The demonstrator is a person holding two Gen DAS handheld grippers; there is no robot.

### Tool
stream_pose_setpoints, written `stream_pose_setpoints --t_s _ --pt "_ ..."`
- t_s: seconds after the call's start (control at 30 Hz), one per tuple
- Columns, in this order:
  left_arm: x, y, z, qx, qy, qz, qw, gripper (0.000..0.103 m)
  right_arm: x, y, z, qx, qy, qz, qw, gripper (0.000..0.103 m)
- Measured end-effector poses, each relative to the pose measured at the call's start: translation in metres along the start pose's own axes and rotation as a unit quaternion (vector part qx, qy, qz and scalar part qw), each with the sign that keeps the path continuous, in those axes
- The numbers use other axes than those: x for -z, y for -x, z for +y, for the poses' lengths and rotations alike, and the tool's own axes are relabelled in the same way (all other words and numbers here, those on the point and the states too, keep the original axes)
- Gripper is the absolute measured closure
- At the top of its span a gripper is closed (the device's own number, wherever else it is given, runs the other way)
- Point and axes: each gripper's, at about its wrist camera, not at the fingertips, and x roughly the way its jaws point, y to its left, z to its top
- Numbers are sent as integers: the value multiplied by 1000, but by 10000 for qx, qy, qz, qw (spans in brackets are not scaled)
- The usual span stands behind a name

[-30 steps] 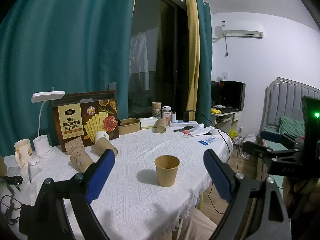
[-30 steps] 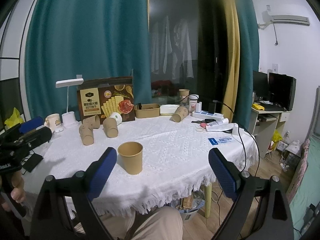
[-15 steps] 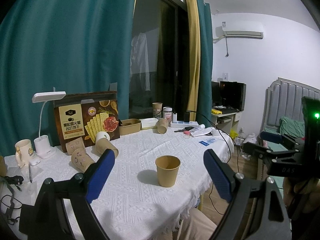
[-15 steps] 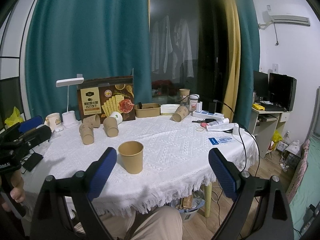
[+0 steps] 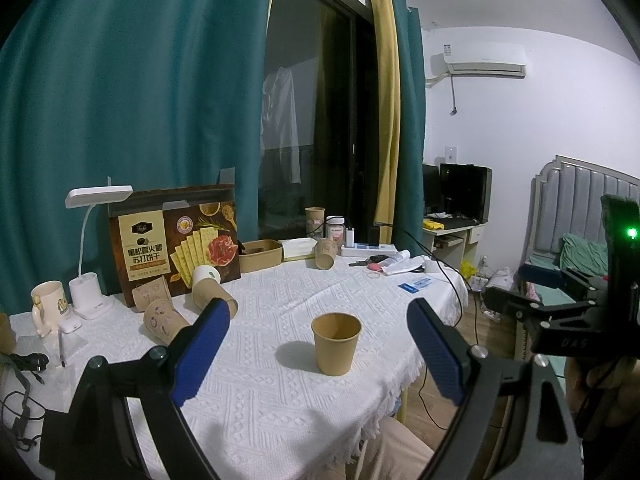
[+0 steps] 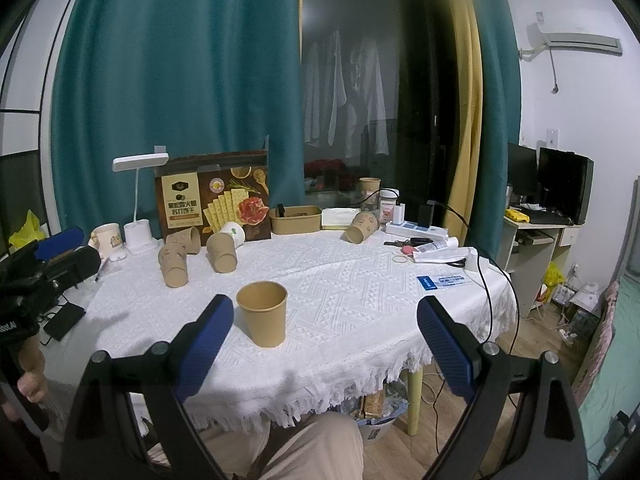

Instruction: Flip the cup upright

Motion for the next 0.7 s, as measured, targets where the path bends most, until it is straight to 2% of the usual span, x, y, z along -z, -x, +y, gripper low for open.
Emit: stream_pose_setpoints --t_s 0.7 --pt "-3 0 3 18 -4 40 10000 13 2 -7 2 -3 92 147 9998 11"
